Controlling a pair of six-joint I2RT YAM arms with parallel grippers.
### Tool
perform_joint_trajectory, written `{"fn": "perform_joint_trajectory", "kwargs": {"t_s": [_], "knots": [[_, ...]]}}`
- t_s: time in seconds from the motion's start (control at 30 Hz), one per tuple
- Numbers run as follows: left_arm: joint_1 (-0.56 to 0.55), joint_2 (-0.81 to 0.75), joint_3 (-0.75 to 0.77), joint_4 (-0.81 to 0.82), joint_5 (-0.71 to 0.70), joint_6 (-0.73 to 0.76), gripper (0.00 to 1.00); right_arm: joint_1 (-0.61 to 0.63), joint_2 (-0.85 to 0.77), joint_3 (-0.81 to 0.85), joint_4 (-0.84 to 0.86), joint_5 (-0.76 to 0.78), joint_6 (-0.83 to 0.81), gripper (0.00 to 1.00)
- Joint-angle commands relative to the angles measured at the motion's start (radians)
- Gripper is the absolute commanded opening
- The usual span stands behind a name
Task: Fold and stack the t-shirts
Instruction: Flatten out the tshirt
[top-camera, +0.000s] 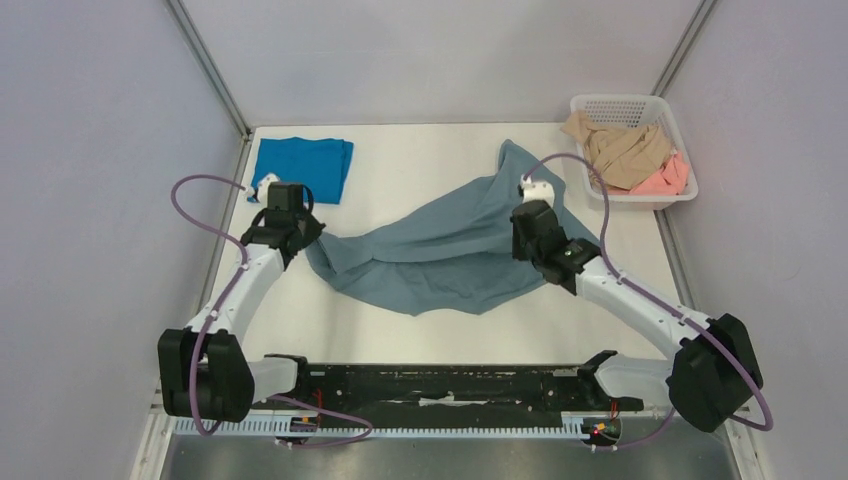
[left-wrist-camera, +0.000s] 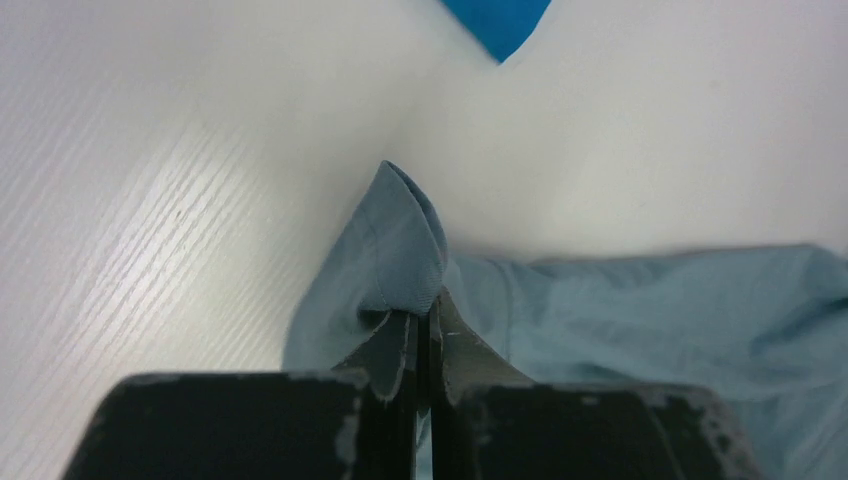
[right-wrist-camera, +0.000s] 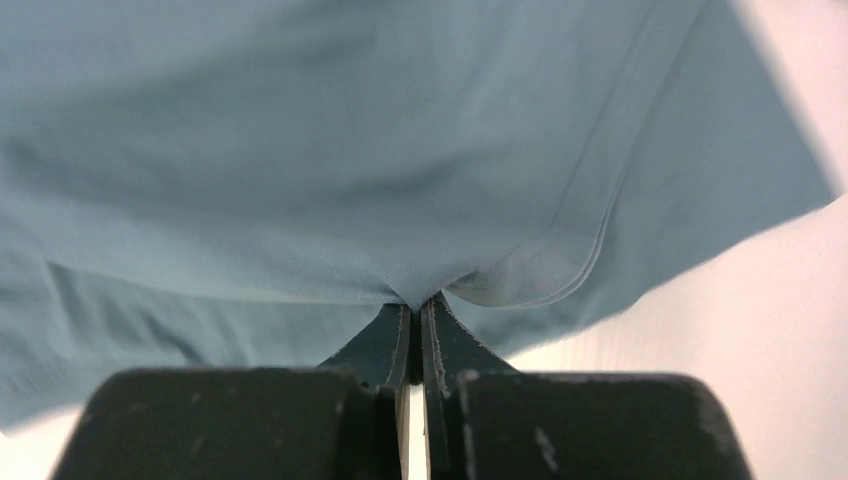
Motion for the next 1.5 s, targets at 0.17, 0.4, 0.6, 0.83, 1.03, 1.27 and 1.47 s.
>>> {"fn": "perform_joint_trajectory", "kwargs": {"t_s": [0.17, 0.4, 0.6, 0.83, 1.03, 1.27, 1.47], "knots": [[0.004, -0.092, 0.375, -0.098, -0.078, -0.006, 0.02, -0.147, -0.035, 0.392, 0.036, 0.099, -0.195, 0.0], [0.004, -0.325, 0.484, -0.14, -0.063, 0.009, 0.02, -0.147, -0.258, 0.435, 0.025, -0.008, -0.244, 0.0], [0.003, -0.51, 0.624, -0.256, -0.076, 0.029, 0.02, -0.147, -0.457, 0.497, -0.051, -0.12, -0.235, 0.0], [0.003, -0.587, 0.958, -0.371, -0.005, 0.081, 0.02, -0.147, -0.57, 0.711, -0.186, -0.347, -0.237, 0.0], [0.004, -0.541, 1.243, -0.432, 0.048, 0.113, 0.02, -0.149, -0.621, 0.847, -0.237, -0.467, -0.229, 0.0], [0.009, -0.46, 1.284, -0.37, 0.088, 0.135, 0.02, -0.15, -0.616, 0.847, -0.238, -0.393, -0.234, 0.0], [0.01, -0.323, 1.079, -0.227, 0.121, 0.176, 0.02, -0.15, -0.536, 0.688, -0.155, -0.104, -0.22, 0.0]]}}
